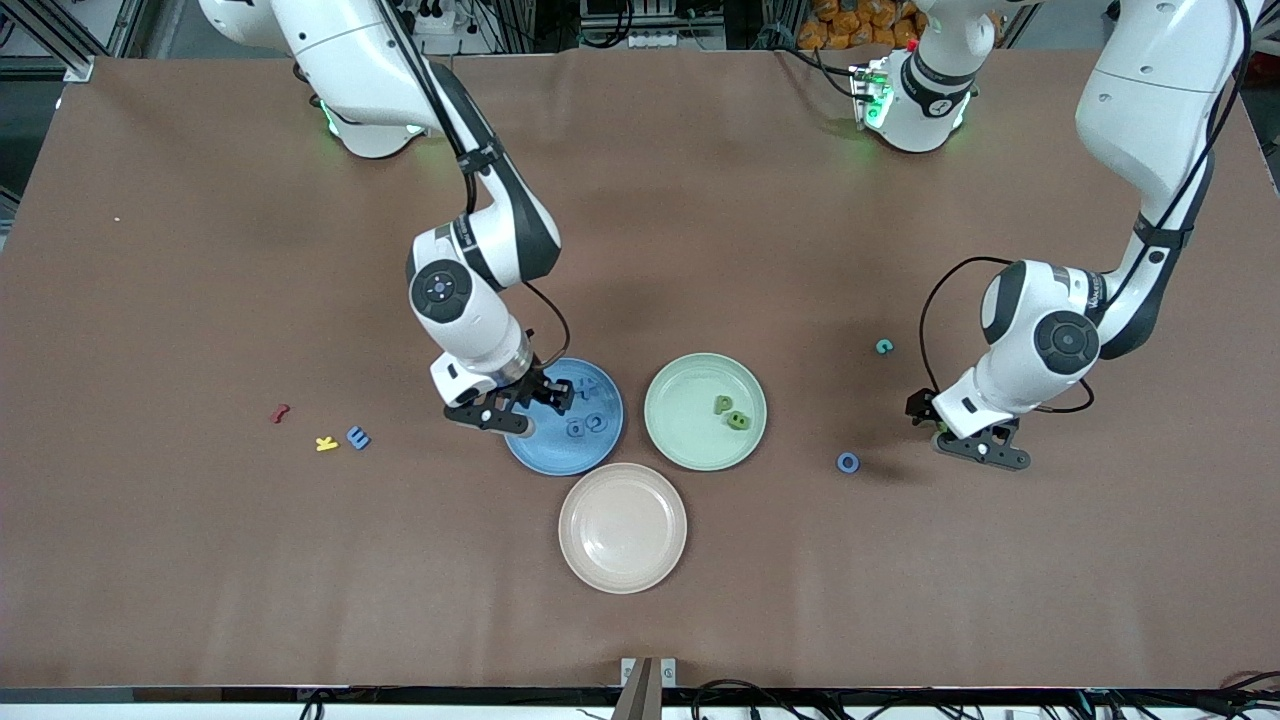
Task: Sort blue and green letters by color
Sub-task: 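Place the blue x on the blue plate while the left gripper returns, then grasp the green N with the left gripper while the right gripper grasps blue m, then drop the green N into the green plate while the right gripper lifts m, then place the blue m on the blue plate while the left gripper reaches the ring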
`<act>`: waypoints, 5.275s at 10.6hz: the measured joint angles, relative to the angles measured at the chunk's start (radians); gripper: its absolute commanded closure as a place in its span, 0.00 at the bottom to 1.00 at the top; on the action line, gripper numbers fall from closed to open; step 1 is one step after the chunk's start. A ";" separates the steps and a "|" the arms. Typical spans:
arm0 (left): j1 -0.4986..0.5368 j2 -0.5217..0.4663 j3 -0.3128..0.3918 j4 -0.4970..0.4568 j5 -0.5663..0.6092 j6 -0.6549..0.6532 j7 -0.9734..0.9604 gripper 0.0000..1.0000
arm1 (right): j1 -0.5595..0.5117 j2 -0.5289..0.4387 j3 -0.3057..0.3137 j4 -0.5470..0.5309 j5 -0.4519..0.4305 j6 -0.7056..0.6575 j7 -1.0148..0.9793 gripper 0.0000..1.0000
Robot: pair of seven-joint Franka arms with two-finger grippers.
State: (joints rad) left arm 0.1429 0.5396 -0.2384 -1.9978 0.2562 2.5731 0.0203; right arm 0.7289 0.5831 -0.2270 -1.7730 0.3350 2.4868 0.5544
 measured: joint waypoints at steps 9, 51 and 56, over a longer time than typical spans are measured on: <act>0.042 0.000 -0.007 -0.052 0.000 0.053 0.055 0.25 | -0.387 -0.042 -0.131 0.019 0.002 -0.222 0.140 0.00; -0.342 0.099 -0.112 0.385 0.000 -0.123 -0.877 0.00 | -0.023 -0.028 0.091 -0.031 -0.044 0.008 0.057 0.00; -0.235 -0.081 -0.100 0.411 0.000 -0.279 -0.744 0.00 | -0.033 -0.005 0.084 0.012 -0.046 0.007 0.037 0.00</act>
State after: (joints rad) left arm -0.0920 0.4584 -0.3384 -1.5869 0.2564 2.2943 -0.7241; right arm 0.6959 0.5785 -0.1429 -1.7607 0.2893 2.4938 0.5918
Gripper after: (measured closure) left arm 0.000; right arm 0.022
